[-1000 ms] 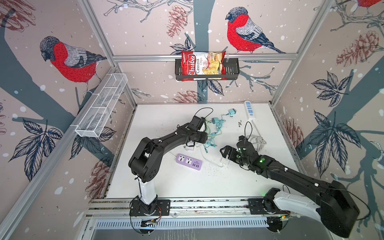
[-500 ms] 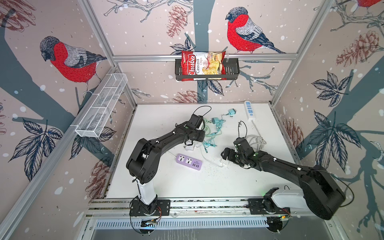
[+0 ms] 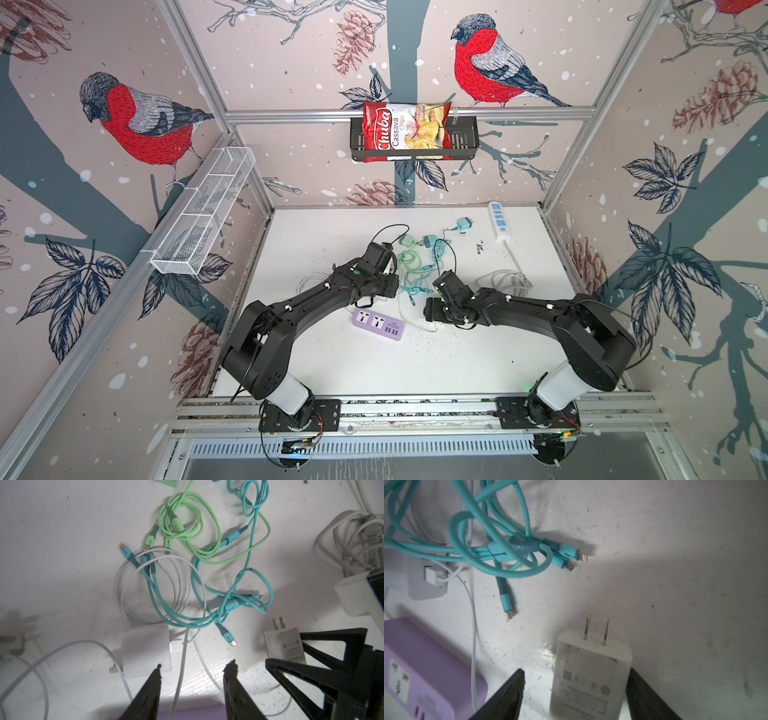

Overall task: Insert the plug
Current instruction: 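Grasp the white charger with the right gripper and lift it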

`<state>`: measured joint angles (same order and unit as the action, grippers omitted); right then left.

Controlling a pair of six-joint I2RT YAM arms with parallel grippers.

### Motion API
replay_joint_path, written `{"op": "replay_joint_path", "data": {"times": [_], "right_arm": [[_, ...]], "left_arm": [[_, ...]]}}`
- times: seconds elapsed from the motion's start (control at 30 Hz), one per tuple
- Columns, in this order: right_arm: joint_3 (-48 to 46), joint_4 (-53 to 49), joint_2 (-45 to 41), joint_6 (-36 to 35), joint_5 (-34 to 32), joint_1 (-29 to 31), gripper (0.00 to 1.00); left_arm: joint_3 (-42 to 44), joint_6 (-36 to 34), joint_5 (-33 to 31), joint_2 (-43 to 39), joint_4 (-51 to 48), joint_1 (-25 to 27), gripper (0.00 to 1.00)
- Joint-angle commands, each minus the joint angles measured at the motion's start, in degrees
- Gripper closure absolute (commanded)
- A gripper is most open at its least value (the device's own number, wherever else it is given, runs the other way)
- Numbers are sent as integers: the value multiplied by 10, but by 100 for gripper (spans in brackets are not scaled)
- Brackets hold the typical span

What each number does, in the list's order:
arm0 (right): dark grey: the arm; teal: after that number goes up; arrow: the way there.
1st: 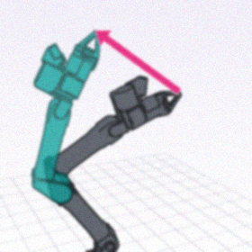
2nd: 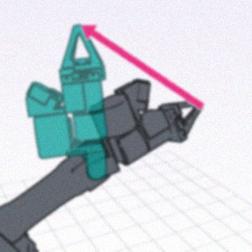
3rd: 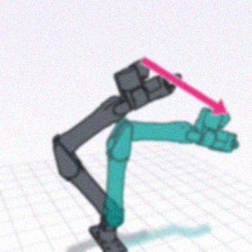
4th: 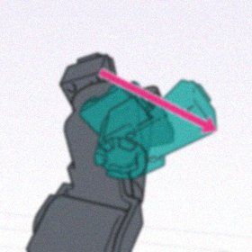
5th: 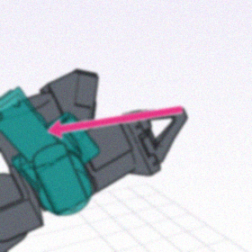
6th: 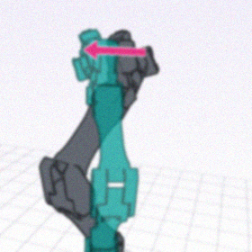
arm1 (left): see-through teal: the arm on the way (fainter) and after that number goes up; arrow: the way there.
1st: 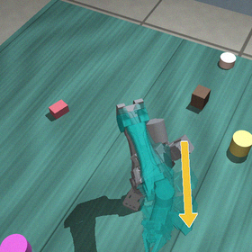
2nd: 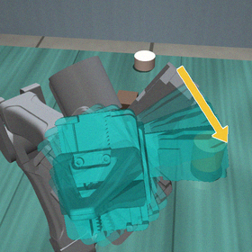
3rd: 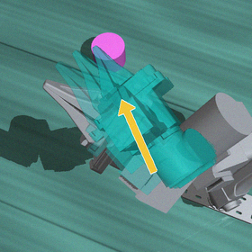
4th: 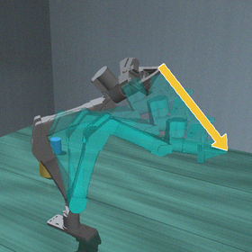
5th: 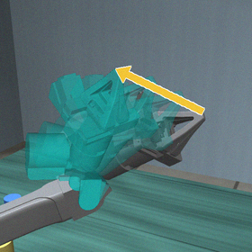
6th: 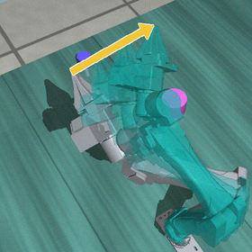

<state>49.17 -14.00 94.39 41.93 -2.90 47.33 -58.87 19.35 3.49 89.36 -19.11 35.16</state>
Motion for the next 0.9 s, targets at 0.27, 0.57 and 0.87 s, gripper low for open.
{"op": "replay_joint_path", "data": {"times": [0.27,0.57,0.87], "right_arm": [[105,-149,52,-67,-107,38,69],[172,-131,-12,-264,-101,113,71],[264,-140,112,-382,-90,208,75]], "left_arm": [[44,25,-45,-74,-5,0,50],[52,95,-97,-166,-105,-22,49],[153,157,-87,-319,-91,-81,48]]}}
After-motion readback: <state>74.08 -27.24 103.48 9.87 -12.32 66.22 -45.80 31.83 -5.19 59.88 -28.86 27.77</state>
